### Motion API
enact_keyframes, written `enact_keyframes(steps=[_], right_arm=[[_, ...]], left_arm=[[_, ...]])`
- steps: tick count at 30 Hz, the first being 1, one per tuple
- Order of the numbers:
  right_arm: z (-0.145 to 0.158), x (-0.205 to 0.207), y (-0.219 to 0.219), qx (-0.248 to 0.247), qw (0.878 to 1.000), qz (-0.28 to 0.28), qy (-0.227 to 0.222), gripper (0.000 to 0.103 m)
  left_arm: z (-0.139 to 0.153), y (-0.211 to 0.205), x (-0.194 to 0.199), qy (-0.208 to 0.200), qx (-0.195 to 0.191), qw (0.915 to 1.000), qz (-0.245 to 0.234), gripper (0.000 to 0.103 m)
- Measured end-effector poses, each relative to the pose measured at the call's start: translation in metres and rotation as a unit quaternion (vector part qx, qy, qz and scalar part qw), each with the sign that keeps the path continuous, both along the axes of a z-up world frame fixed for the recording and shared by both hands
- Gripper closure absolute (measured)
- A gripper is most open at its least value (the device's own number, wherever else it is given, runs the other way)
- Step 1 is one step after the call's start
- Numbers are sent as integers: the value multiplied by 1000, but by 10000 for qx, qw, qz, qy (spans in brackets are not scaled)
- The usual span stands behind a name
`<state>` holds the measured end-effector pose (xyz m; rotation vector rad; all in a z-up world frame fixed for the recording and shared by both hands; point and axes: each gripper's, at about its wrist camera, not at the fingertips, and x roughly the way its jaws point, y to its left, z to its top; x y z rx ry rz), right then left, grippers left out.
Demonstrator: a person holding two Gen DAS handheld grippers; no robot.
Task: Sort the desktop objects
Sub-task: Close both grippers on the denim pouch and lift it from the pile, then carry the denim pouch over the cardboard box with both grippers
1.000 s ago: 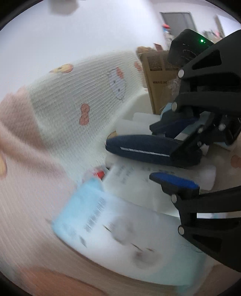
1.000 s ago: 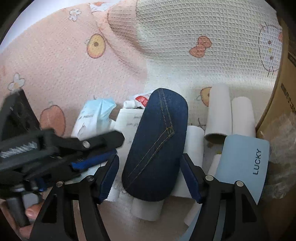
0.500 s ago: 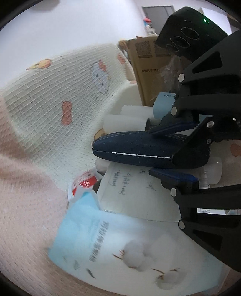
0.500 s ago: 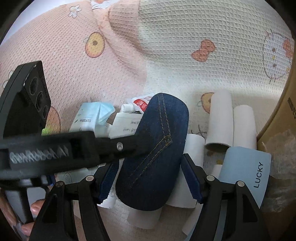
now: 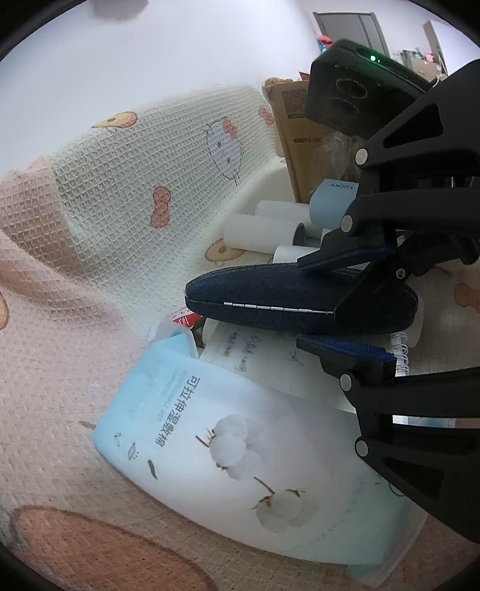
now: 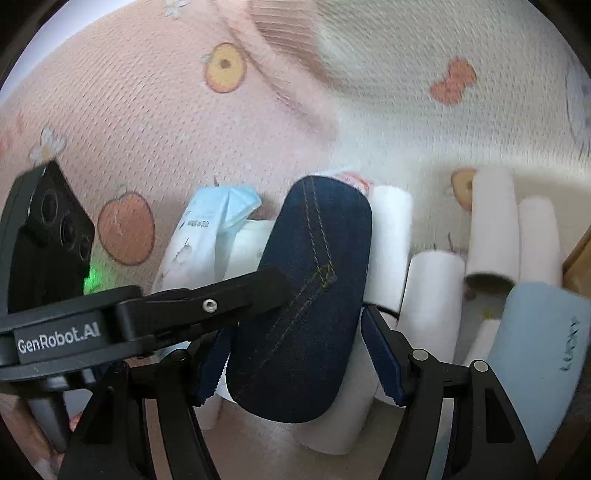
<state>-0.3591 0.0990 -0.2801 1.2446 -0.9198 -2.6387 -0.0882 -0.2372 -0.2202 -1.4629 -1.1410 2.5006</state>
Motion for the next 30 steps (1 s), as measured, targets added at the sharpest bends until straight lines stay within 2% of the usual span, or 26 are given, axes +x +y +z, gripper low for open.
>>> enact_keyframes(steps=[4,10,15,18,30], right_arm=[[-3,-4,1,-137,9999,-17,-90,36],[6,-4,-3,111,9998,-48,-127,39],[30,1,-11,486,9986,-7,-188,39],[47,6,-16,722,9970,4,-290,39],[117,35,-4,973,9941,-89,477,39]], left_arm=[[0,-1,-4,-18,70,10000,-2,65],[7,3,-4,51,139,9999,74,64],[27,13,3,155,-40,9999,-49,62],[45,21,8,325,-157,9993,-97,61],[131,61,15,1048,-886,9900,-331,61]])
